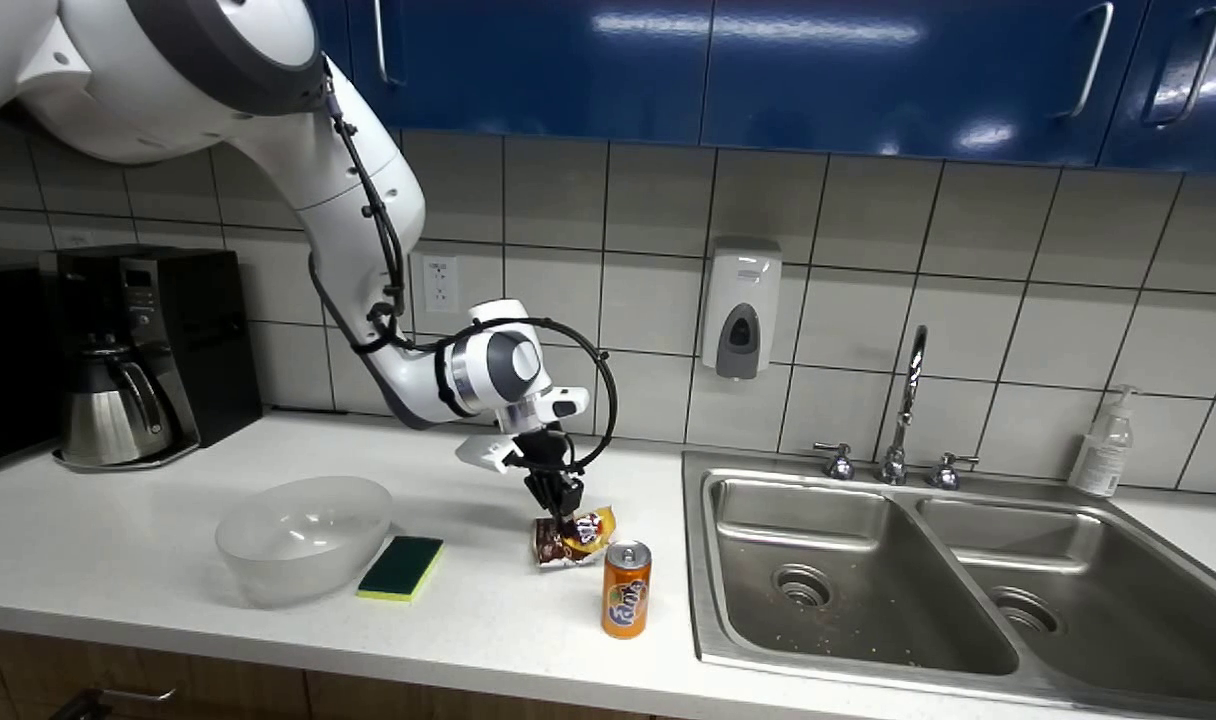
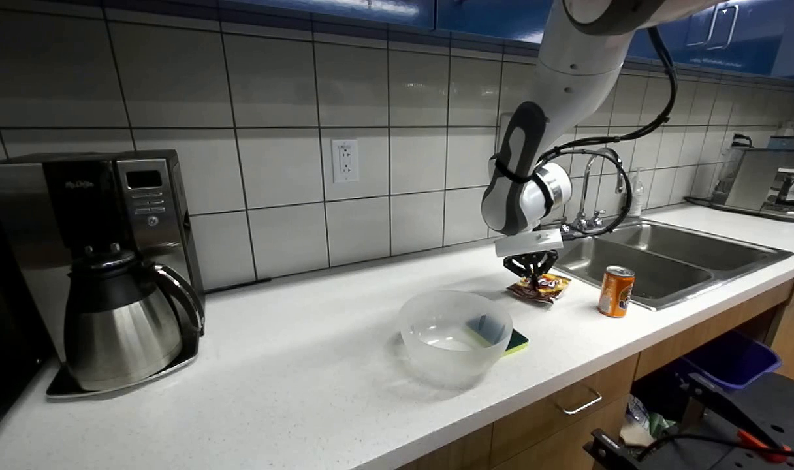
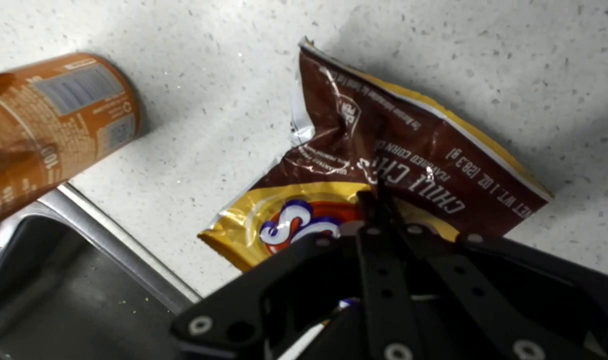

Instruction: Put the snack pack in the bowl

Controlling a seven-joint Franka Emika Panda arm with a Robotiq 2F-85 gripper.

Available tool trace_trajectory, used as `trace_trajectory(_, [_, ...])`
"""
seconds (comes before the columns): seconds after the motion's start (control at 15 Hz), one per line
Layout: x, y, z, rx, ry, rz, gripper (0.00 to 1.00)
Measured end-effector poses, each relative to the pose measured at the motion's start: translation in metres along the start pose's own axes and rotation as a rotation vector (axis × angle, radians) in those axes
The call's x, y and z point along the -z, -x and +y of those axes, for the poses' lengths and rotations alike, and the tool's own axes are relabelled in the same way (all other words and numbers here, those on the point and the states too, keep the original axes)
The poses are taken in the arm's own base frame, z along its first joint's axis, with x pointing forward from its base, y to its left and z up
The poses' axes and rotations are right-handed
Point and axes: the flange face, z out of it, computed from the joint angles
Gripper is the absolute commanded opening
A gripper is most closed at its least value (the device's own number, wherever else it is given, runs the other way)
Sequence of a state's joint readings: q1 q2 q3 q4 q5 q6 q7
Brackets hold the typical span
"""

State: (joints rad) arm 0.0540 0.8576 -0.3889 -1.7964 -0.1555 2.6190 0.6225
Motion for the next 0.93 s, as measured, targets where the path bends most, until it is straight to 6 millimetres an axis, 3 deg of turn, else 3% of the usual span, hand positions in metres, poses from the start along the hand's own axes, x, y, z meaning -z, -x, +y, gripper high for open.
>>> trace_trajectory(0.4, [0.010,-0.005,0.002,-0.006,-0.012,0.014,0.00])
trace_trajectory(0.93, [0.074,-0.018,0.011,-0.021,-0.077,0.068,0.00])
